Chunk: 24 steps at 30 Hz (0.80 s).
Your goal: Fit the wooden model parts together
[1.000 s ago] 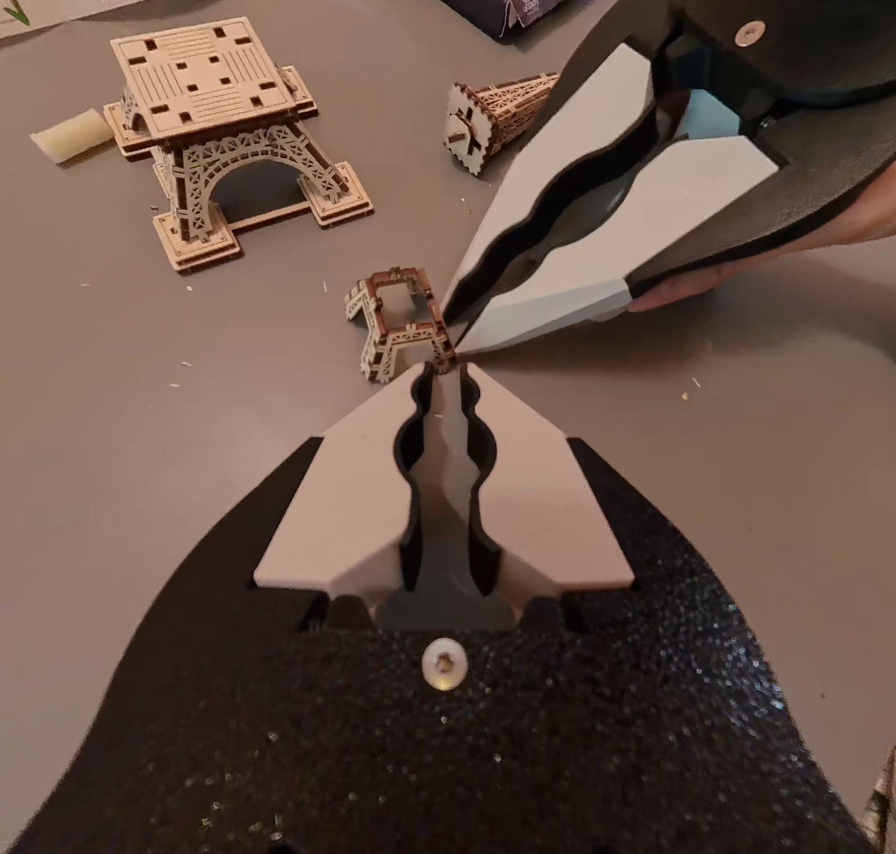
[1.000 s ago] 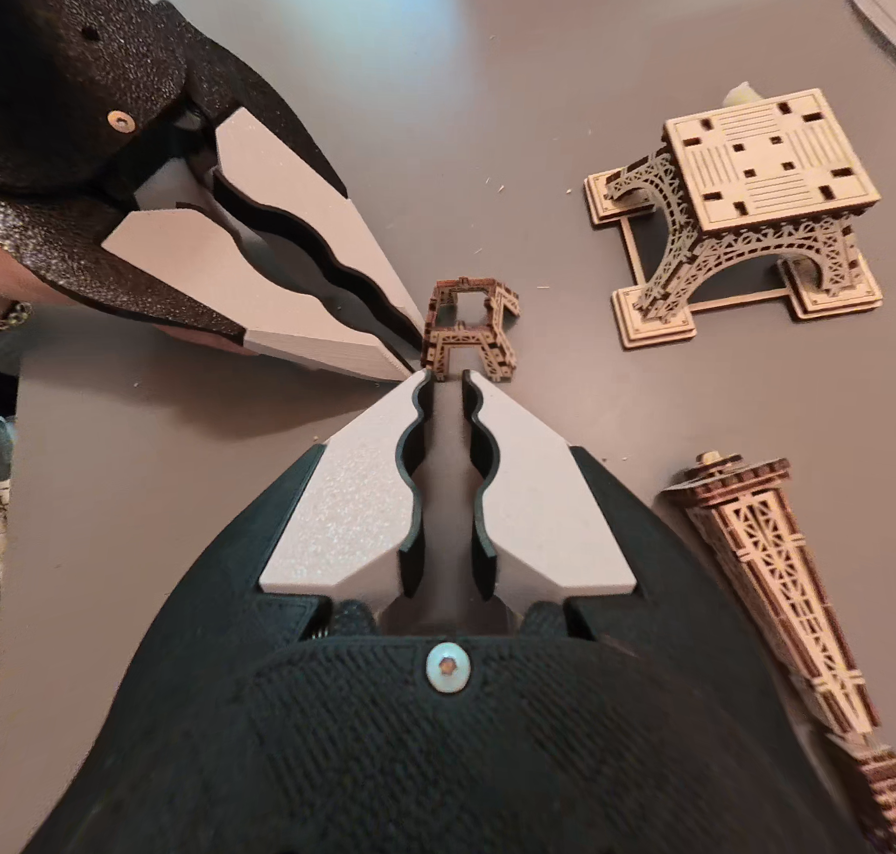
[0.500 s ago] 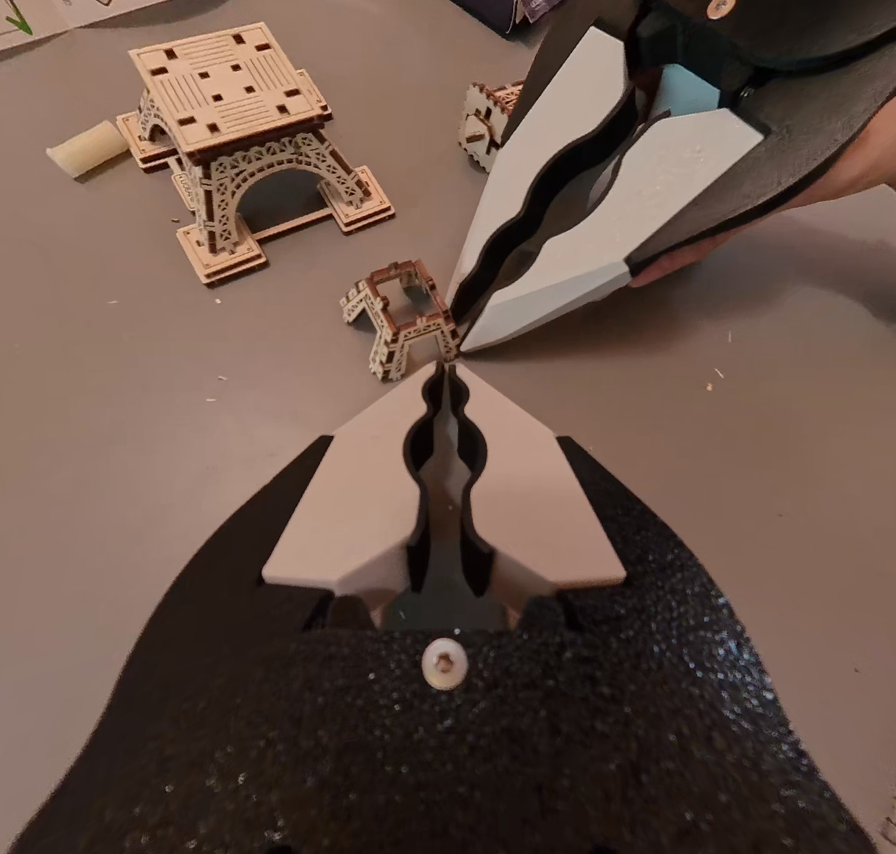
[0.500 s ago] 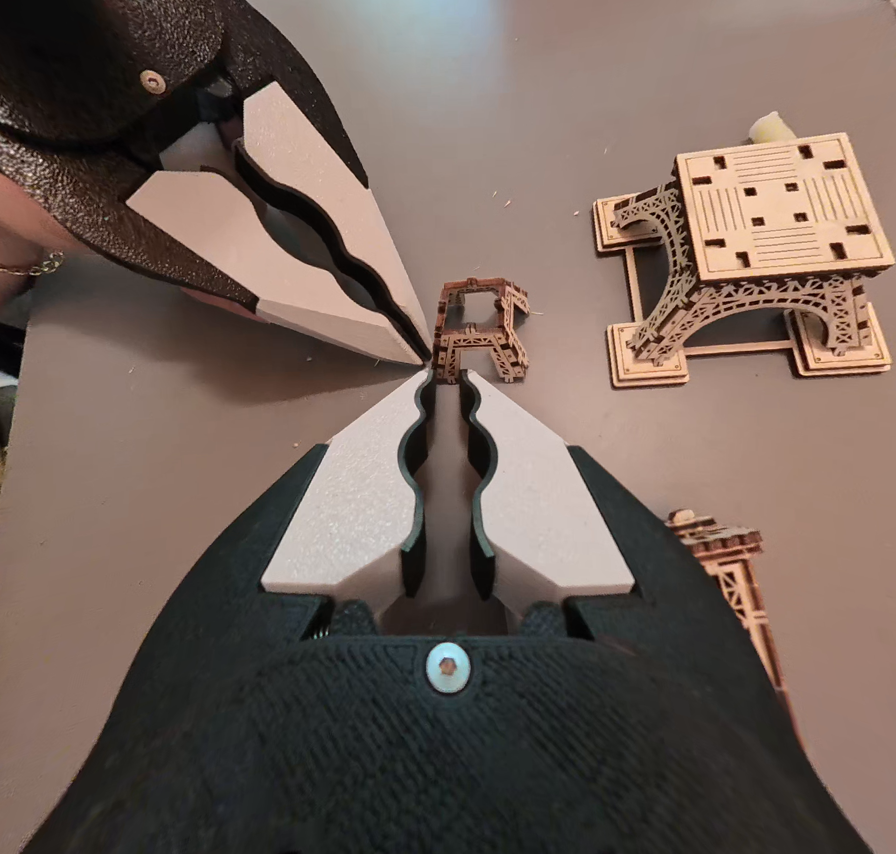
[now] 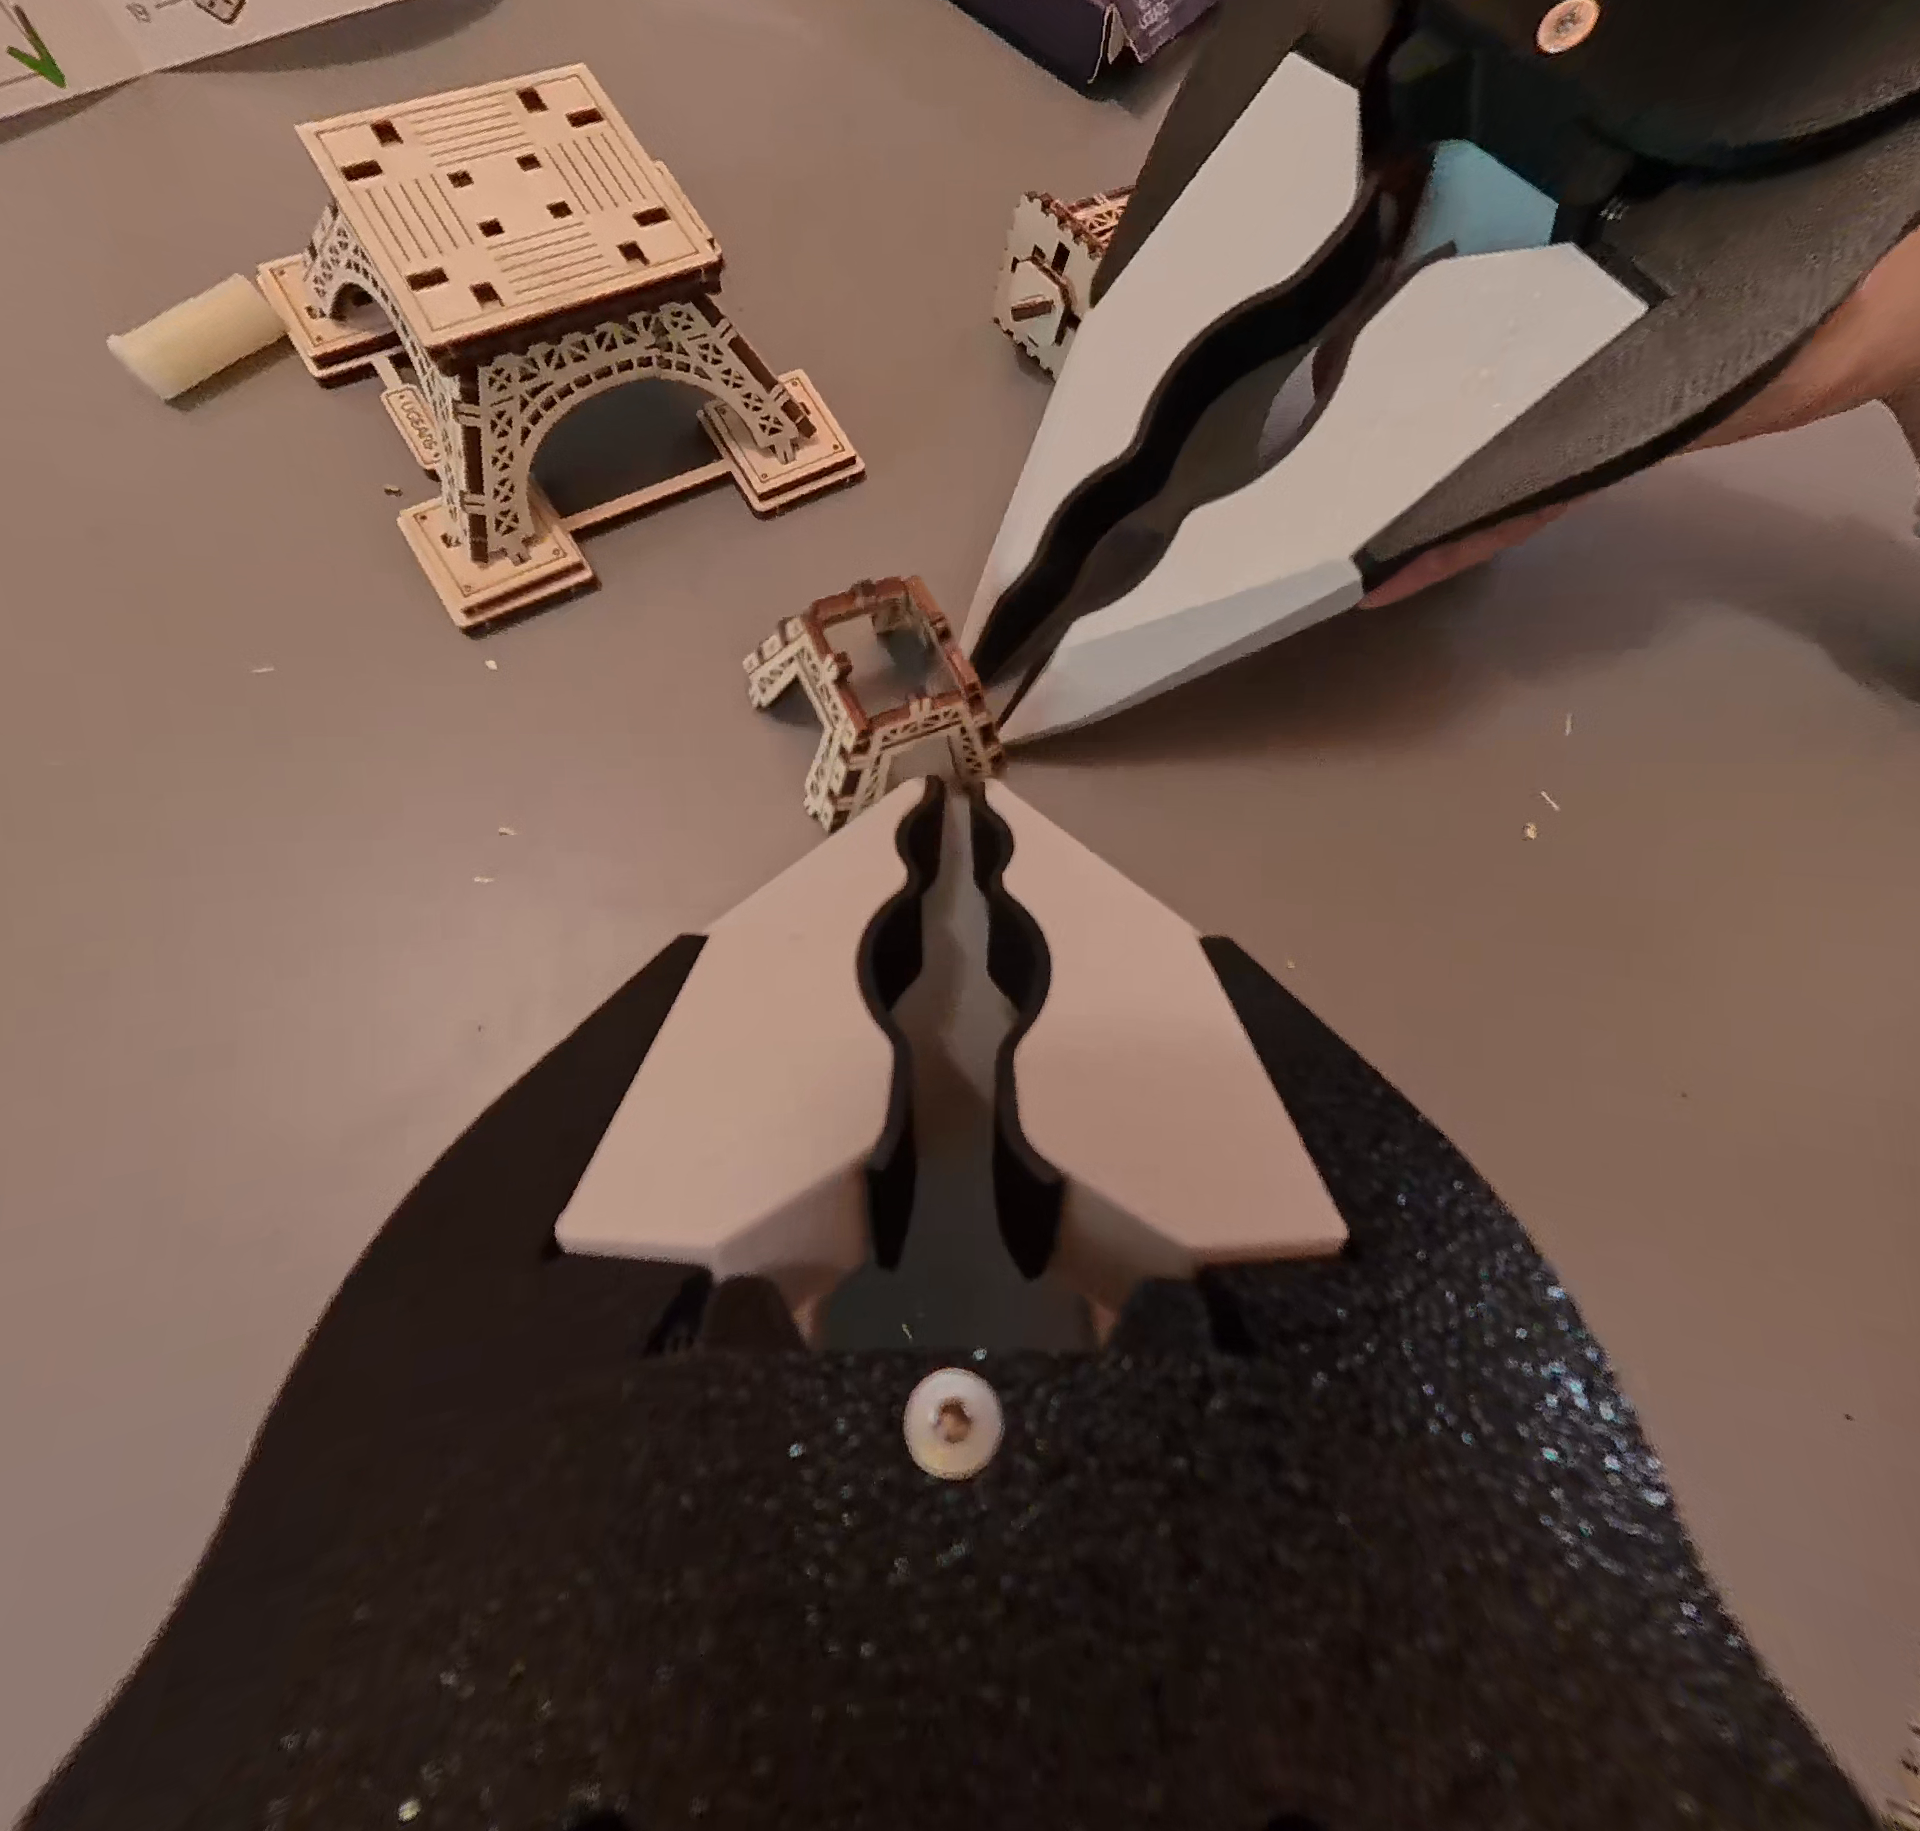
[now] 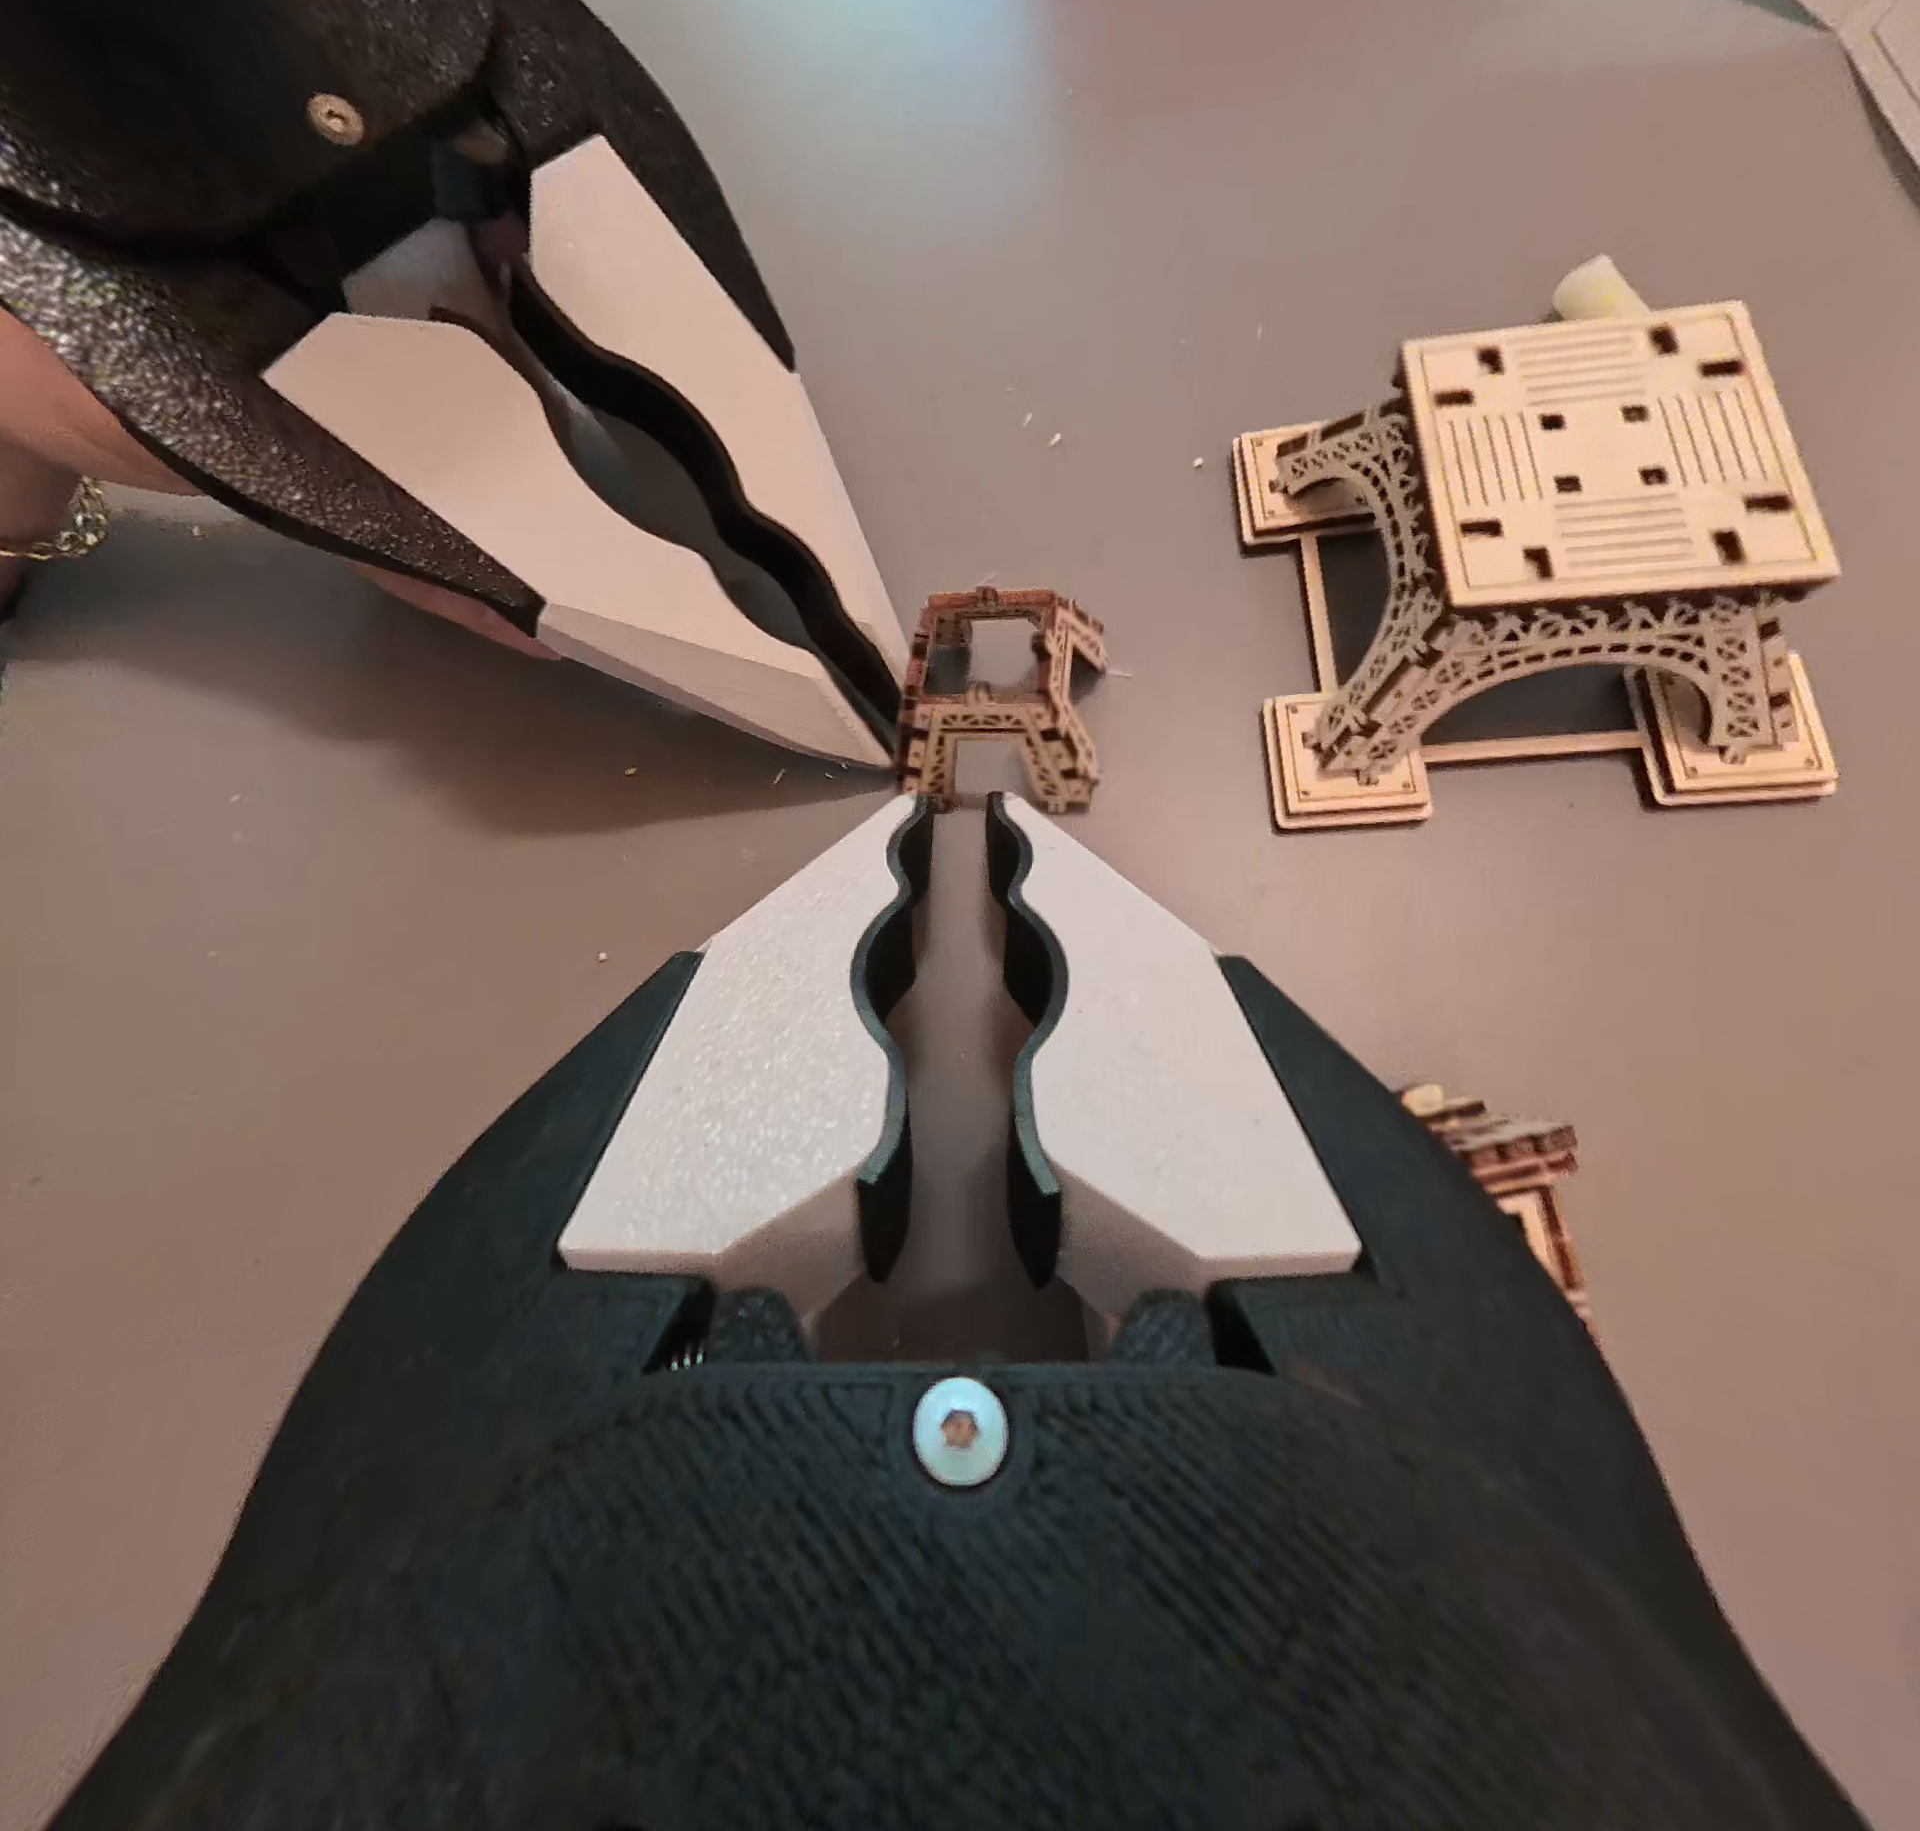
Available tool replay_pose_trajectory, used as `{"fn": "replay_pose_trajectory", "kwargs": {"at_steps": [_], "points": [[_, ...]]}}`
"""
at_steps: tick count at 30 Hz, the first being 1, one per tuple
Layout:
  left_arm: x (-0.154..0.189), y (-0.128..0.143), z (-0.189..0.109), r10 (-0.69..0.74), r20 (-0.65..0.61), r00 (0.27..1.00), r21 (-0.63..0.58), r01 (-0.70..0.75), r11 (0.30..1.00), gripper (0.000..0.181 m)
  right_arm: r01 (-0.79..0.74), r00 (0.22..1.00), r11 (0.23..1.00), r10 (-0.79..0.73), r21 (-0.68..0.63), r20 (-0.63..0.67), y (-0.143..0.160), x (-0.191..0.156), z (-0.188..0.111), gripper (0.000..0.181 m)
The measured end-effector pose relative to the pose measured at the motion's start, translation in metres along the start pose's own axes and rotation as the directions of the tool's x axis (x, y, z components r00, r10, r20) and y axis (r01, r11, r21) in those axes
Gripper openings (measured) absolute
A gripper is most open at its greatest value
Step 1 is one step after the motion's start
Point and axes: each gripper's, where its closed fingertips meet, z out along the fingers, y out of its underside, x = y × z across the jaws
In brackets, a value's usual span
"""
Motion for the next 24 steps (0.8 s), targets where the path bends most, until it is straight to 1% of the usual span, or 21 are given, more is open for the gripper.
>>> {"fn": "replay_pose_trajectory", "kwargs": {"at_steps": [1,6,10,13,15,18,20,24], "points": [[-0.001,0.000,0.000,0.005,0.004,1.000,-0.001,-0.005,1.000,0.002,0.017,1.000,1.000,-0.017,-0.002,-0.009,-0.001,0.000,0.001,0.008],[-0.001,0.000,0.000,0.000,-0.013,1.000,0.000,0.000,1.000,0.005,0.070,0.997,0.997,-0.071,-0.009,-0.014,-0.002,-0.003,0.004,0.009],[-0.008,0.000,-0.003,0.009,0.019,1.000,0.007,-0.009,1.000,0.005,0.046,0.999,0.998,-0.045,0.040,-0.013,-0.008,-0.001,-0.001,0.011],[-0.009,-0.002,-0.004,0.013,0.017,1.000,0.016,-0.013,1.000,0.005,0.020,1.000,0.997,-0.018,0.074,-0.023,-0.012,0.003,-0.005,0.005],[-0.008,-0.003,-0.002,0.020,0.014,1.000,0.012,-0.020,1.000,0.005,0.022,1.000,0.998,-0.022,0.057,-0.013,-0.010,0.002,-0.003,0.004],[-0.008,-0.004,0.001,0.030,0.015,0.999,0.002,-0.030,1.000,0.003,0.049,0.998,0.999,-0.049,0.010,-0.036,-0.005,0.002,0.002,0.002],[-0.009,-0.005,0.002,0.032,0.012,0.999,0.002,-0.032,0.999,0.000,0.066,0.996,0.998,-0.066,0.006,-0.064,-0.005,0.004,0.003,0.002],[-0.009,-0.004,0.002,0.024,-0.015,1.000,-0.003,-0.024,1.000,0.002,0.045,0.996,0.999,-0.044,0.009,-0.071,-0.006,0.007,0.003,0.001]]}}
